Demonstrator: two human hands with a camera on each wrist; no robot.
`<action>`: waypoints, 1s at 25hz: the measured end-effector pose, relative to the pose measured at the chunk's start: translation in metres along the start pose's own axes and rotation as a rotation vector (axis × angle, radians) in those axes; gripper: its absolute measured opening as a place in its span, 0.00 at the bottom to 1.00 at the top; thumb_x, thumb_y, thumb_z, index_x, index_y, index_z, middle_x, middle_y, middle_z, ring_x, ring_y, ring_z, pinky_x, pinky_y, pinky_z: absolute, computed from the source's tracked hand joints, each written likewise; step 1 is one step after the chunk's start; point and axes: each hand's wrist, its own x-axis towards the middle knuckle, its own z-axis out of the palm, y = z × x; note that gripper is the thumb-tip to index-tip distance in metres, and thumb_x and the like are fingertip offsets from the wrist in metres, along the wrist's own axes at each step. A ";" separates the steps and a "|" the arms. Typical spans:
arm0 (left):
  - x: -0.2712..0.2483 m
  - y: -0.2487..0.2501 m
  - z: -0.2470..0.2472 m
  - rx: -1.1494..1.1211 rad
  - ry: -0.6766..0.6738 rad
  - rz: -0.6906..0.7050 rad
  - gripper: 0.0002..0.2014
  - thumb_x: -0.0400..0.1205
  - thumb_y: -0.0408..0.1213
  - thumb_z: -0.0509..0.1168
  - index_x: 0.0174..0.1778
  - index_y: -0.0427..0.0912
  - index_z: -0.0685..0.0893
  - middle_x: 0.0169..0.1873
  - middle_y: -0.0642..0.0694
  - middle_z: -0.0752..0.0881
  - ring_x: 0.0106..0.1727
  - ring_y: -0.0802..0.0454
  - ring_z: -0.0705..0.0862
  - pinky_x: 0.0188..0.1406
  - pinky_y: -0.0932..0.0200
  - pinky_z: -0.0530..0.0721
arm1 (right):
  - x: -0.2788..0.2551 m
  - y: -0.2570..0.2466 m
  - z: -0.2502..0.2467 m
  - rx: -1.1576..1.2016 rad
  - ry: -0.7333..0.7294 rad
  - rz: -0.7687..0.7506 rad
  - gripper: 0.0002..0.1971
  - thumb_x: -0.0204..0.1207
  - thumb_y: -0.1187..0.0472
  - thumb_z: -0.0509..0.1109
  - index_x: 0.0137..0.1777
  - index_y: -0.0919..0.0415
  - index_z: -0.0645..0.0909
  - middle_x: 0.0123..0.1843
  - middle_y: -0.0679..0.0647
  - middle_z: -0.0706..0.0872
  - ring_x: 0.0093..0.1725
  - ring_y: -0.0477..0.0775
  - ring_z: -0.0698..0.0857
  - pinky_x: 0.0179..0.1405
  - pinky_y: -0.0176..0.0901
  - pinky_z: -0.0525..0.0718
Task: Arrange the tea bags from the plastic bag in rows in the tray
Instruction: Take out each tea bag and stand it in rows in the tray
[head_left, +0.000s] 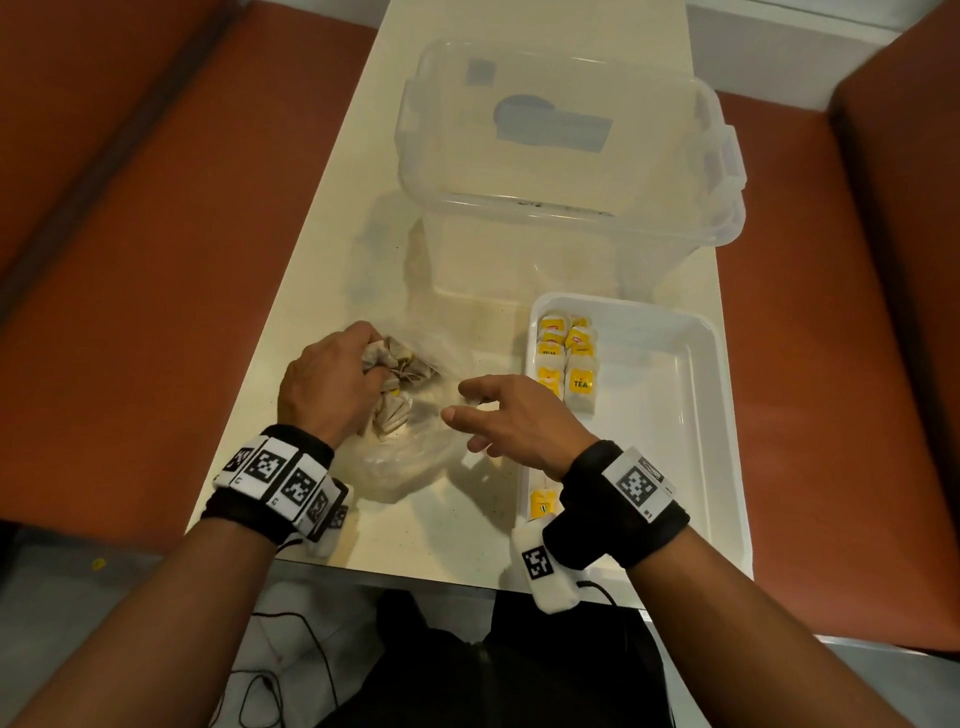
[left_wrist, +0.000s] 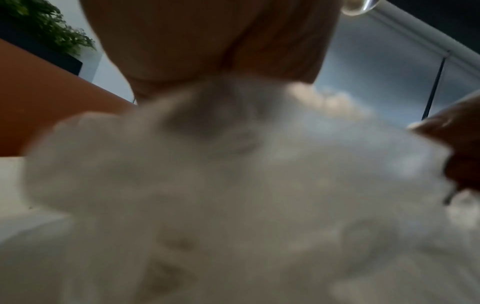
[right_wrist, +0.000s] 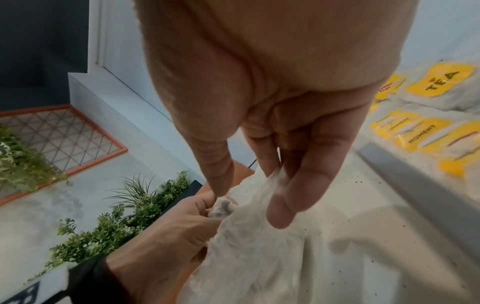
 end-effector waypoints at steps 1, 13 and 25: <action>-0.002 -0.002 -0.003 -0.018 0.004 -0.001 0.06 0.81 0.42 0.69 0.51 0.52 0.80 0.46 0.46 0.88 0.42 0.45 0.80 0.38 0.53 0.73 | -0.001 -0.001 0.000 0.007 0.000 0.002 0.33 0.79 0.42 0.71 0.79 0.61 0.75 0.73 0.52 0.83 0.46 0.48 0.93 0.58 0.54 0.89; -0.025 0.014 -0.045 -1.475 -0.415 -0.443 0.13 0.84 0.30 0.61 0.61 0.38 0.86 0.44 0.39 0.88 0.38 0.52 0.85 0.33 0.61 0.87 | -0.007 -0.006 0.000 0.094 -0.015 -0.011 0.32 0.80 0.44 0.72 0.79 0.60 0.75 0.73 0.51 0.81 0.47 0.51 0.93 0.55 0.56 0.90; -0.040 0.046 -0.035 -1.434 -0.537 -0.530 0.09 0.82 0.31 0.61 0.49 0.46 0.85 0.40 0.45 0.86 0.30 0.55 0.83 0.21 0.64 0.80 | -0.033 -0.017 -0.016 0.217 0.186 -0.303 0.23 0.73 0.54 0.81 0.67 0.44 0.82 0.62 0.41 0.84 0.38 0.39 0.85 0.49 0.41 0.87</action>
